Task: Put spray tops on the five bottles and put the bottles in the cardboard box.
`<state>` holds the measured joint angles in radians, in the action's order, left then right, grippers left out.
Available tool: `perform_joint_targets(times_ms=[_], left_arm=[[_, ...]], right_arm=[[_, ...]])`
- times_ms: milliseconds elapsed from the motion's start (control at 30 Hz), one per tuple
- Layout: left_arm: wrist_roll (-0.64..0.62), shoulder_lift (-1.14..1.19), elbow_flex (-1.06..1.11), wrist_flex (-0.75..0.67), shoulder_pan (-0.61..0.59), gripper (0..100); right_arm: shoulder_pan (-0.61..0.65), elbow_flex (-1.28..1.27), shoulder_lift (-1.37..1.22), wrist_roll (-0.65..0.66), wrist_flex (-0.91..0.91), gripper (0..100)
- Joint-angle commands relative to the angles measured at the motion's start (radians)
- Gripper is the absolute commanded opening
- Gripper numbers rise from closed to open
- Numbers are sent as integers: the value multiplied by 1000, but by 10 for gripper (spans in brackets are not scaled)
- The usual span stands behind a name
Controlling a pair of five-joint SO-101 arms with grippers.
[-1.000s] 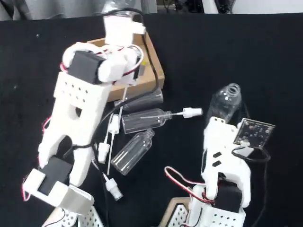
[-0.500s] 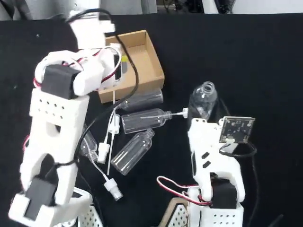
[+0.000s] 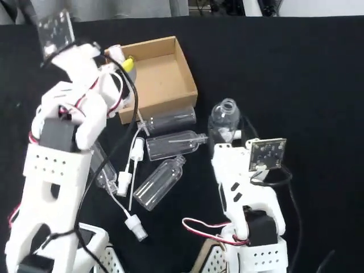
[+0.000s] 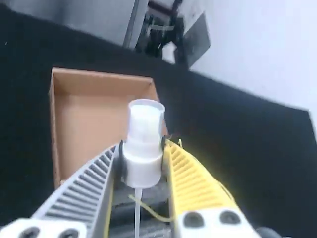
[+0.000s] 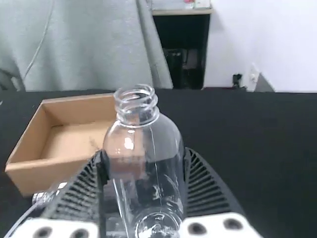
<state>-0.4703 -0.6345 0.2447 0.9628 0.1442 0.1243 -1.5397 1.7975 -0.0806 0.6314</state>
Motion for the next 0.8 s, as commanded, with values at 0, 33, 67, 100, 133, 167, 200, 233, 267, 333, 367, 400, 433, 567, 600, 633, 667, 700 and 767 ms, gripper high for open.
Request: perform_joint_targets(times_ms=[0, 33, 67, 100, 133, 167, 200, 233, 267, 333, 367, 400, 433, 567, 600, 633, 667, 700, 767], left_arm=[[-37, -135, 117, -161, -7, 28], [-43, -158, 145, -186, -7, 28], [-49, -180, 166, -206, -7, 28], [-51, -201, 191, -224, -7, 28], [-60, -221, 211, -241, -7, 28], [-72, -239, 229, -258, -7, 28], [-86, -258, 248, -272, -7, 28], [-101, -276, 265, -285, -7, 28], [-121, -295, 282, -299, -7, 28], [-173, -330, 320, -327, -7, 28], [-198, -348, 341, -342, -7, 28], [-213, -367, 361, -359, -7, 28], [-224, -385, 381, -377, -7, 28], [-233, -462, 458, -448, -8, 28], [-235, -482, 478, -462, -8, 28], [-236, -502, 496, -476, -8, 28], [-252, -525, 518, -491, -7, 28], [-276, -545, 539, -508, -7, 28], [-328, -583, 585, -549, -7, 28]], right_arm=[[55, -2, 54, 21, -35, 11], [68, -8, 54, 43, -35, 11], [78, -15, 54, 61, -35, 11], [89, -22, 54, 77, -35, 11], [100, -28, 54, 84, -35, 11], [110, -35, 54, 86, -35, 11], [120, -36, 54, 84, -35, 11], [127, -38, 54, 84, -35, 11], [133, -39, 54, 84, -35, 11], [143, -48, 54, 84, -35, 11], [146, -53, 54, 84, -35, 11], [149, -56, 54, 84, -35, 11], [155, -59, 54, 84, -35, 11], [164, -62, 54, 84, -35, 11], [164, -64, 54, 84, -35, 11], [164, -64, 54, 84, -35, 11], [164, -64, 54, 84, -35, 11], [164, -64, 54, 86, -35, 11], [164, -64, 54, 86, -35, 11]])
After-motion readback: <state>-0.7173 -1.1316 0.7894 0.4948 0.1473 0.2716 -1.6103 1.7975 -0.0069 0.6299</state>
